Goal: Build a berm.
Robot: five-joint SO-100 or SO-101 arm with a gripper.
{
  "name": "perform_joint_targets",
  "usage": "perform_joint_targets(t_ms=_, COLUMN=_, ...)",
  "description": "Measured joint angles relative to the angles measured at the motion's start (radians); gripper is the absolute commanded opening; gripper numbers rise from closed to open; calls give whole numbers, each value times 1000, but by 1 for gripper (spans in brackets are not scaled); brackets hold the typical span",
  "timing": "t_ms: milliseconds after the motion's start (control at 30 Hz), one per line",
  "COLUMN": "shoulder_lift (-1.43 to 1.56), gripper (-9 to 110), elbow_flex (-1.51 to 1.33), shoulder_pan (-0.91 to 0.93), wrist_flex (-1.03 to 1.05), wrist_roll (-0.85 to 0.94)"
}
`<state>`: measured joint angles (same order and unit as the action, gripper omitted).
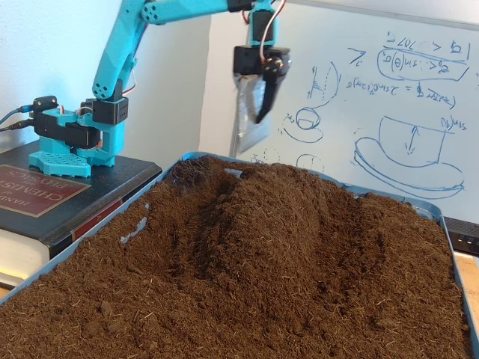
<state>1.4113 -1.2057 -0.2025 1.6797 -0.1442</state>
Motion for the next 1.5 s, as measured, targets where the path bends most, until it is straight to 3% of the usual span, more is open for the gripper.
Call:
perform_joint_targets(t_ms=300, shoulder_lift=425, gripper=0, elbow_flex=-692, shoulder_pan=77, wrist_flex=-316, wrist_roll=213)
perform_joint_targets(t_ms=567, shoulder_lift=468, gripper=1, elbow_flex=-1118, shoulder_pan=138, wrist_flex=-690, wrist_roll=387)
perform_joint_targets(t_ms=933, shoulder_lift=192, gripper=1, elbow_flex=-1172, shoulder_pan=143, wrist_flex=-815, wrist_roll=416)
perform_joint_targets(t_ms=1133, shoulder_lift=35, gripper=1, elbow_flex=-1095, shoulder_pan=144, wrist_flex=-989, wrist_roll=417)
perform_joint_targets(t_ms=1500, shoulder_lift=-46, gripper=1, elbow_flex=-1026, shoulder_pan=141, wrist_flex=-1100, wrist_roll=416)
